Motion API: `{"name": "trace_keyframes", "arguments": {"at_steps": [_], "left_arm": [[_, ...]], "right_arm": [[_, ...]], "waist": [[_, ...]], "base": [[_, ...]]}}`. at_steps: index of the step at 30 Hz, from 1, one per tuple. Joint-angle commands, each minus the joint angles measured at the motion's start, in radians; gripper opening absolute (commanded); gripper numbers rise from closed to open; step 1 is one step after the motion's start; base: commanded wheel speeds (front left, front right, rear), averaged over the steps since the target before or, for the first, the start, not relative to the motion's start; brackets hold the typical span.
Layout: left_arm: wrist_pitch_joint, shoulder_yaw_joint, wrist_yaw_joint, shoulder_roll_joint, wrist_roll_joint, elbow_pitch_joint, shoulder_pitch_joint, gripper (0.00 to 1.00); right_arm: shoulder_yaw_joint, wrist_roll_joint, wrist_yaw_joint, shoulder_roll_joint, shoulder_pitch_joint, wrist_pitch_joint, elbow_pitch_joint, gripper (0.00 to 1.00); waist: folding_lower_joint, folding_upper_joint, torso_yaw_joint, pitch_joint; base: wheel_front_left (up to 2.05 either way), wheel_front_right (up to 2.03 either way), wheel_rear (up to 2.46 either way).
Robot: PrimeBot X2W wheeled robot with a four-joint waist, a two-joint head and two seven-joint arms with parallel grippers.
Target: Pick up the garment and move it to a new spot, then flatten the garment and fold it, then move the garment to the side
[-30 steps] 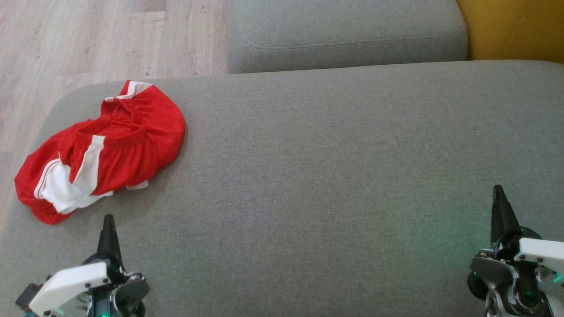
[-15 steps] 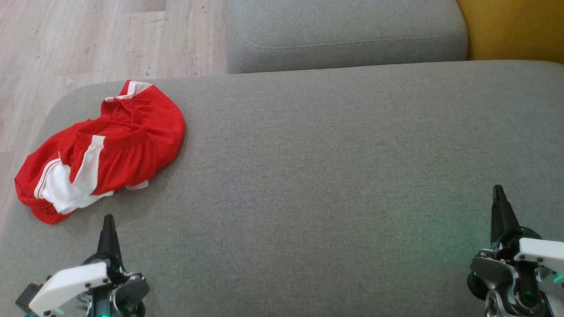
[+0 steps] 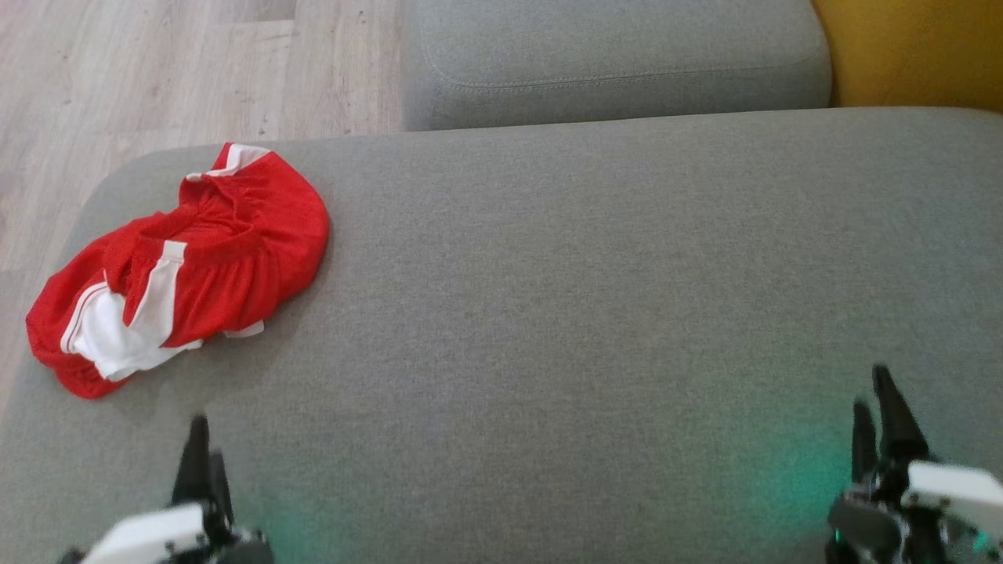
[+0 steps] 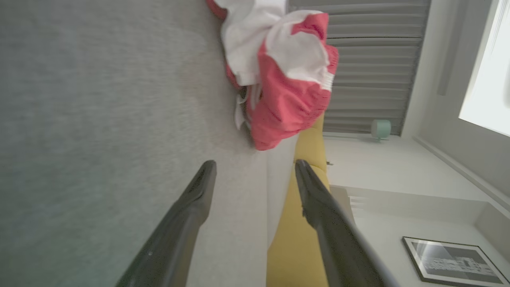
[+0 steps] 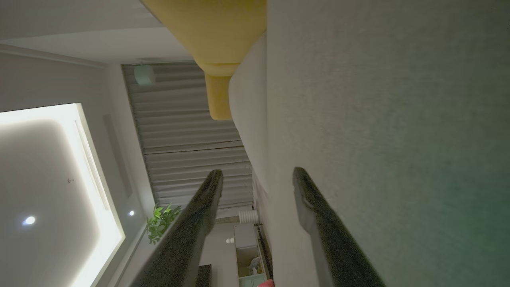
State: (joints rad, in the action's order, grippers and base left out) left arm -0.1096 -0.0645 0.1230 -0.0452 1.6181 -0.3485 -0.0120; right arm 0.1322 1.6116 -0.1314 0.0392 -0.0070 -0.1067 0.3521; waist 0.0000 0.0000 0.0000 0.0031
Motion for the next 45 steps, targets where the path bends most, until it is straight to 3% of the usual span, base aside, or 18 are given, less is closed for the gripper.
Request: {"name": "trace_keyframes", "arguments": {"at_steps": [1,12,31,45], "left_arm": [[0.006,0.004,0.0,0.0,-0.007,0.022,-0.019,1.0],[0.036,0.007,-0.007,-0.001,-0.088,0.04,-0.013,1.0],[0.092,0.058,-0.059,-0.002,-0.386,0.101,0.01,1.0],[0.134,0.088,-0.079,-0.002,-0.543,0.122,0.022,1.0]], "right_arm": [[-0.007,-0.001,0.0,0.001,-0.019,0.006,-0.024,1.0],[-0.032,-0.072,0.0,0.002,-0.019,0.036,-0.025,1.0],[-0.078,-0.408,0.0,0.004,-0.003,0.092,-0.075,1.0],[-0.119,-0.608,0.0,0.005,-0.001,0.133,-0.085,1.0]], "waist": [[0.0,0.0,0.0,-0.002],[0.0,0.0,0.001,-0.013],[0.0,0.0,0.001,-0.033],[0.0,0.0,0.001,-0.046]], "base": [[0.0,0.0,0.0],[0.0,0.0,0.0],[0.0,0.0,0.0],[0.0,0.0,0.0]]}}
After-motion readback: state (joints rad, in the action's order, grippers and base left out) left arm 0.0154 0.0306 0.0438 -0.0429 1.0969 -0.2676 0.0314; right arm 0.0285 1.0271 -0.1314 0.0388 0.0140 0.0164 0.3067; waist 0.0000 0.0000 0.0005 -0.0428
